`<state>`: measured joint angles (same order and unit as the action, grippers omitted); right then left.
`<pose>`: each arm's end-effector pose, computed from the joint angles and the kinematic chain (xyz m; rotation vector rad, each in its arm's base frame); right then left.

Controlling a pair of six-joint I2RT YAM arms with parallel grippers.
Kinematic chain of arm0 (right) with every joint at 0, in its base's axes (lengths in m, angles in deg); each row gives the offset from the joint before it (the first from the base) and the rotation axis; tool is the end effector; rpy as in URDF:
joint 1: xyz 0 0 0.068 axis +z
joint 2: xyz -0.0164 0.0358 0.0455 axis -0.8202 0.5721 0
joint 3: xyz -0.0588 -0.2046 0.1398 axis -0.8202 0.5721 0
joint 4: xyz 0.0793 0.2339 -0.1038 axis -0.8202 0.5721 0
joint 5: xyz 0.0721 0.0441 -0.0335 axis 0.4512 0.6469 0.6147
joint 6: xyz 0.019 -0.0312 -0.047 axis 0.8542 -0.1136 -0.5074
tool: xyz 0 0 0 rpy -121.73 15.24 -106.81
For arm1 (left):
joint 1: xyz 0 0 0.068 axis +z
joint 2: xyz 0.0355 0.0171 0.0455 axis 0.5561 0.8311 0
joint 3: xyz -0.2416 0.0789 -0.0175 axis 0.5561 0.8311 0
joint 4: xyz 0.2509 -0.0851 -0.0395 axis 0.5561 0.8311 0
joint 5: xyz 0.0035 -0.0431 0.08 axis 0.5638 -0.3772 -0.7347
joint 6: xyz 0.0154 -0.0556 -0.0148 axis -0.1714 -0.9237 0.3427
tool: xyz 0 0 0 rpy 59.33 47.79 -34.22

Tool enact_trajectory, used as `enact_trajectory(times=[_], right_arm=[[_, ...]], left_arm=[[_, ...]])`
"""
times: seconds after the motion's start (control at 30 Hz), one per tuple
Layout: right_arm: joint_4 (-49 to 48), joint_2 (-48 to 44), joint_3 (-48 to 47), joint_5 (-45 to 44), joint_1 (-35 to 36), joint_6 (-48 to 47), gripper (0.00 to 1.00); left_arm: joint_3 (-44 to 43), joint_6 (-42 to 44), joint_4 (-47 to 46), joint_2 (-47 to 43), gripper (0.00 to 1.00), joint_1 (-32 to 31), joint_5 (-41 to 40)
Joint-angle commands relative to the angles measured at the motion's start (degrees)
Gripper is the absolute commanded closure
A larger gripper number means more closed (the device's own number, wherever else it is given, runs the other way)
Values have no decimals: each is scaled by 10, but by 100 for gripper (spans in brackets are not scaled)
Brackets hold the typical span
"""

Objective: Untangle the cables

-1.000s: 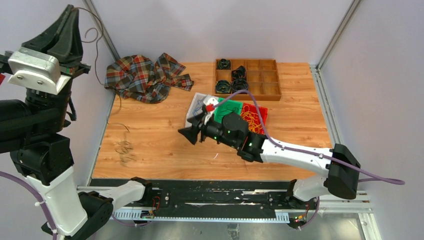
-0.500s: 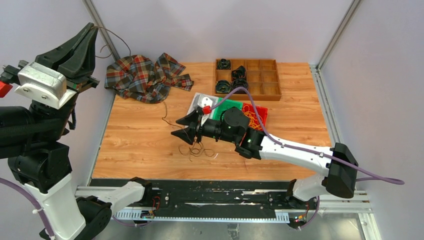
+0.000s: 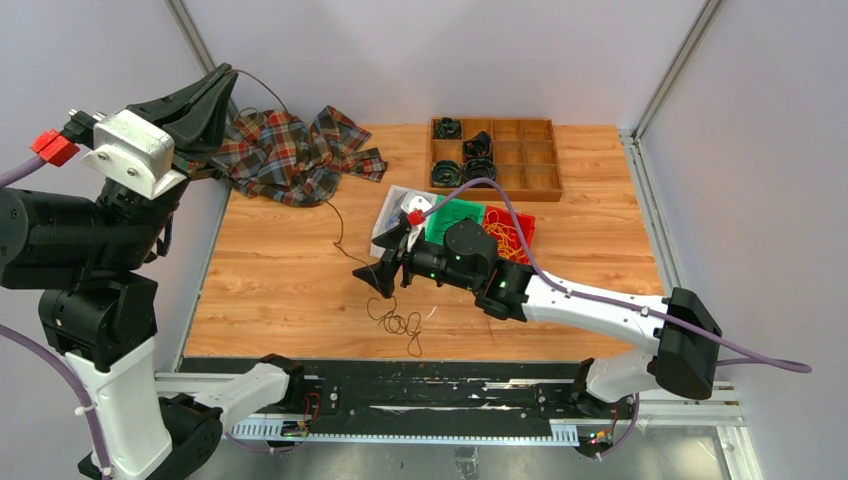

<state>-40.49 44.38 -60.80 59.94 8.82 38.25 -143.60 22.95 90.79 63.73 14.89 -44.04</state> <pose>0.1459 0.3152 0.3316 -0.8531 1.3579 1.1617 0.0705 -0.0364 0.6312 0.5879 0.8566 -0.0833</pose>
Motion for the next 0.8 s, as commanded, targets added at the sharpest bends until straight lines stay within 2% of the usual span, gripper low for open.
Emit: enact_trajectory(times=[0.0, 0.23, 0.4, 0.67, 0.77], right_arm=[[39, -10, -13, -32, -9, -5, 25], [-23, 7, -6, 43, -8, -6, 23], [-32, 22, -9, 62, -8, -14, 23], [-29, 27, 0, 63, -8, -30, 25], [21, 29, -17, -6, -8, -30, 24]], left_arm=[[14, -14, 4, -12, 100, 0, 16], [24, -8, 13, -23, 100, 0, 25], [32, -9, 16, -32, 100, 0, 38], [28, -17, 17, -31, 100, 1, 49], [20, -23, 21, -28, 100, 0, 52]])
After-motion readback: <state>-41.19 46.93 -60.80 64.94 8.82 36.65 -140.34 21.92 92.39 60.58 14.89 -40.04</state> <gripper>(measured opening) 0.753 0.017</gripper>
